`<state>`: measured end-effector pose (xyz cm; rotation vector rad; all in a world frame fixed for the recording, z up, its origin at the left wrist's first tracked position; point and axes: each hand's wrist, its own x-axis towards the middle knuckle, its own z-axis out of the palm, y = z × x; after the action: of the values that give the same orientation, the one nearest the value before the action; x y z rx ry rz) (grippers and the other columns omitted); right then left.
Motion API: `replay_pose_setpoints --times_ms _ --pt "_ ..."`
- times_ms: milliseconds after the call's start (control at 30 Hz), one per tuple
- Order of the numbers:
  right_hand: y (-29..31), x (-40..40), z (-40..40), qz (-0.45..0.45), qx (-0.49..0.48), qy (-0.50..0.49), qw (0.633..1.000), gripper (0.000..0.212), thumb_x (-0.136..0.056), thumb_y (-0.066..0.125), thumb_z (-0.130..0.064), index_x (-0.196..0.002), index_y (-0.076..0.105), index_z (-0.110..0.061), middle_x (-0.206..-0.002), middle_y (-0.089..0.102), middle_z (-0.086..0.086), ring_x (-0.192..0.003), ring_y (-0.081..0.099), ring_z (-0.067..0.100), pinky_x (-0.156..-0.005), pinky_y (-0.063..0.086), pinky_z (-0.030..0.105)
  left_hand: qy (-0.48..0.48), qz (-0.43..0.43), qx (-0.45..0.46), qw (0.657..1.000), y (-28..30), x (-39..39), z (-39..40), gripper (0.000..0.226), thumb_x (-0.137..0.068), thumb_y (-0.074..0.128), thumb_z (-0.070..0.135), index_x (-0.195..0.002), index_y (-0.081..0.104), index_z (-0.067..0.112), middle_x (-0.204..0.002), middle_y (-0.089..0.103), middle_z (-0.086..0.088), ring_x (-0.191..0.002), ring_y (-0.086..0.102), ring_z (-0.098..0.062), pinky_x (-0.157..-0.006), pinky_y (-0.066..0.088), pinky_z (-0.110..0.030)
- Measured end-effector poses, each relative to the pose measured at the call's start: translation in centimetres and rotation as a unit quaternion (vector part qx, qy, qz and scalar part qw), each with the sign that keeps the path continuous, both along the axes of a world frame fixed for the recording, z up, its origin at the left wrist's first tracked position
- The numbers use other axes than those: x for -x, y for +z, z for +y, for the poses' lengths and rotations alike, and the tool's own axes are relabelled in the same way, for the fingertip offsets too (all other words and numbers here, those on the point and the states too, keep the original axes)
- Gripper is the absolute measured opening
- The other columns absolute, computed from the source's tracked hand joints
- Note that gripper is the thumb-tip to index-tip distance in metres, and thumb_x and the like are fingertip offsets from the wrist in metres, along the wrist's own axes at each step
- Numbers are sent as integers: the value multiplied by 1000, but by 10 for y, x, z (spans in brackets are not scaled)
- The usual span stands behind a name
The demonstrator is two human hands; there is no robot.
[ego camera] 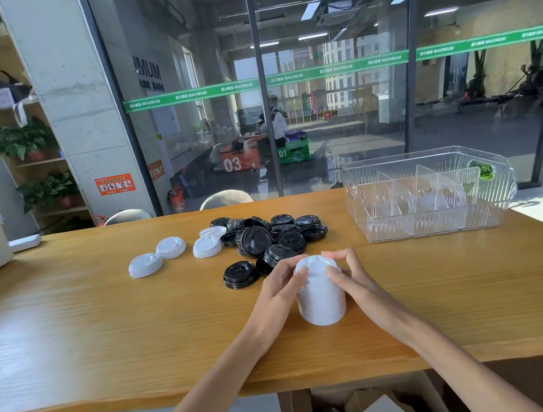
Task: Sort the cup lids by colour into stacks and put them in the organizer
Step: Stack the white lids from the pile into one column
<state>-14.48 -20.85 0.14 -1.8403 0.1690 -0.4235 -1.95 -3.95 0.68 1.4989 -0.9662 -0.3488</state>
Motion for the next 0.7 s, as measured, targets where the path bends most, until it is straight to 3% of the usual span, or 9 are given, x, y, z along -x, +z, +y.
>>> replay_pose_setpoints --times_ms 133,267,400,533,700 --pt "1 2 2 2 54 1 999 73 -87 69 -79 -148 36 -55 -133 65 -26 -120 62 -4 -101 50 36 -1 -3 2 1000 0 -2 1 30 -113 54 42 -136 69 32 -135 72 14 -130 62 -2 -101 46 -18" --pt "-1 2 3 -5 89 -5 996 71 -84 78 -72 -143 44 -52 -137 62 -27 -124 60 -3 -103 52 35 28 14 13 999 0 -3 0 34 -111 53 49 -136 70 33 -135 71 18 -131 60 1 -112 44 -31" --pt "-1 2 1 -7 99 -9 995 70 -84 82 -66 -141 45 -53 -138 61 -28 -123 60 -3 -101 53 34 40 48 43 997 3 -3 0 42 -107 54 50 -135 71 24 -134 74 9 -131 65 -8 -116 47 -38" --pt "-3 2 -1 -8 103 -11 995 74 -79 84 -69 -141 45 -55 -137 60 -29 -120 60 -5 -98 53 32 67 84 71 992 3 -14 4 35 -114 52 38 -135 70 18 -132 76 2 -126 70 -14 -116 50 -44" --pt "-3 1 -2 0 104 -9 994 75 -79 86 -66 -141 45 -55 -136 61 -30 -118 61 -7 -97 54 32 117 14 33 993 13 -56 26 41 -109 54 52 -132 70 23 -125 77 12 -120 71 -5 -110 53 -38"
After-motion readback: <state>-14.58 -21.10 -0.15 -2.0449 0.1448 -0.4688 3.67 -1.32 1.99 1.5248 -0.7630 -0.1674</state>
